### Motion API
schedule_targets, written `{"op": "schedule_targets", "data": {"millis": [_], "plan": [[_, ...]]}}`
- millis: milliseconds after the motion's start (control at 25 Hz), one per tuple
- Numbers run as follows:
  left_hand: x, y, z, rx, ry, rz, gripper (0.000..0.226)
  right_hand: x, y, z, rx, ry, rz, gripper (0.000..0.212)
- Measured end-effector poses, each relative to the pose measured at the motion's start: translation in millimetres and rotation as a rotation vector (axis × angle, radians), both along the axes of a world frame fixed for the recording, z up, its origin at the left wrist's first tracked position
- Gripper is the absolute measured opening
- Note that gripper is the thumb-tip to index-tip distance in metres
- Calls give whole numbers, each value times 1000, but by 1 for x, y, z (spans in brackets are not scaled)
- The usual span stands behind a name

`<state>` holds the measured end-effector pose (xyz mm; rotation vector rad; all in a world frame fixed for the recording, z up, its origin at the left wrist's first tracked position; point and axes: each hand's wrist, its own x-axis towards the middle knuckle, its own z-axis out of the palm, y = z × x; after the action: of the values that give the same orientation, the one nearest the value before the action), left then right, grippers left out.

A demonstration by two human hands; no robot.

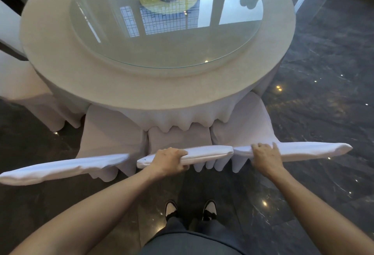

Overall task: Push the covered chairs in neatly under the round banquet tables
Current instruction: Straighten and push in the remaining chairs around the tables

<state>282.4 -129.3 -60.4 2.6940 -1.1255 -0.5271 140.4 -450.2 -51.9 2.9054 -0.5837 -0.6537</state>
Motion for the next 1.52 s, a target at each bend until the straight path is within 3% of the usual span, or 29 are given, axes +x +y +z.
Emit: {"op": "schedule_targets", "data": {"millis": [80,160,240,360,440,560,840,960,1080,1160,1320,1520], "plan": [[17,55,1,77,10,54,43,14,40,-7,285,-23,101,74],[33,111,3,233,-30,135,50,32,80,-11,411,-58,185,85],[47,158,5,398,-55,241,56,52,109,-14,396,-106,240,82],[59,211,4,528,-63,364,45,71,131,-14,312,-130,332,69],[66,227,0,571,-83,384,38,74,134,-15,319,-113,276,57],[76,226,0,592,-140,353,29,71,135,-18,319,-126,143,51],[72,224,14,581,-148,286,14,75,132,-15,318,-151,66,40],[66,227,18,554,-137,266,14,79,134,-5,256,-98,185,28],[65,232,15,513,-129,285,19,92,174,4,218,-178,518,41],[64,233,9,482,-104,320,25,109,222,8,255,-168,617,45],[66,227,1,516,-64,356,31,134,294,-2,226,-50,555,32],[73,223,1,500,-57,335,15,140,301,-10,169,6,420,20]]}}
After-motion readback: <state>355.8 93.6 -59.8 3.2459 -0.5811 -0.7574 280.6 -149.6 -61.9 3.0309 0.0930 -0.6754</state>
